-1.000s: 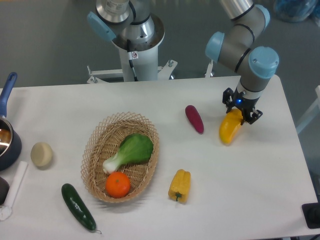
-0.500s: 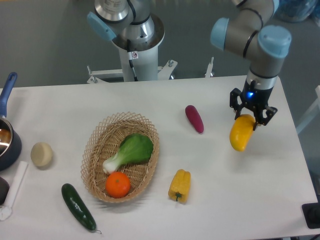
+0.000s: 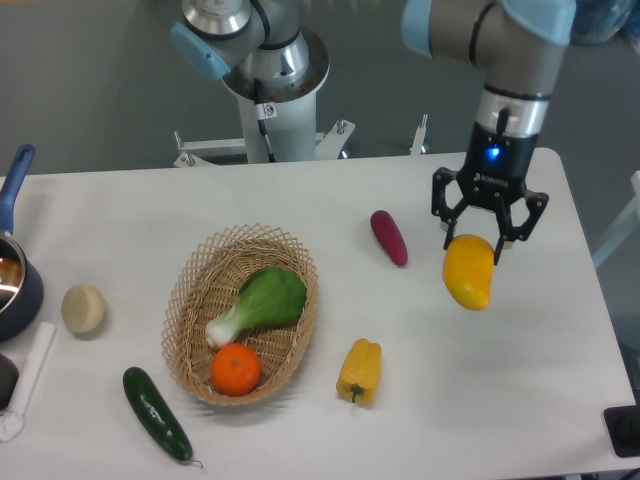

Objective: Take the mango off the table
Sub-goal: 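Lift the grasped mango up off the table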

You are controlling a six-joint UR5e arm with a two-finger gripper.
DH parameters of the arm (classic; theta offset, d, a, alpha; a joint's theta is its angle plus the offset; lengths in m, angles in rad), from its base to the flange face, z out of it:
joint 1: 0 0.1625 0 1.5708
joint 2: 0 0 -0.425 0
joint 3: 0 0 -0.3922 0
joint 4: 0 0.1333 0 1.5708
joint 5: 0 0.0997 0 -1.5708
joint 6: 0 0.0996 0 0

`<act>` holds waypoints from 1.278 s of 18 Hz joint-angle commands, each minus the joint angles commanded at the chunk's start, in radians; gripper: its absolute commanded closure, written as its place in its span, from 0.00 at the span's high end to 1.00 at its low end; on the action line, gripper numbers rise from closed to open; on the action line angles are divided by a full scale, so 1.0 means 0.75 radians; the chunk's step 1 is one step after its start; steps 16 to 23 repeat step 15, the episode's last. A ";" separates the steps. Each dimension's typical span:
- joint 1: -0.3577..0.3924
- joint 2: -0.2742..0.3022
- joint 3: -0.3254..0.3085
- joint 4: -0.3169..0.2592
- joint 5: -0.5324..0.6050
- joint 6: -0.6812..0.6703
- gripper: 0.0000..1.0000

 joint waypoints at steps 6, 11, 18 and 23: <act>-0.045 -0.014 0.082 0.000 -0.016 -0.133 0.43; -0.058 -0.016 0.090 0.000 -0.018 -0.133 0.43; -0.080 -0.018 0.092 0.000 -0.016 -0.136 0.43; -0.080 -0.018 0.092 0.000 -0.016 -0.136 0.43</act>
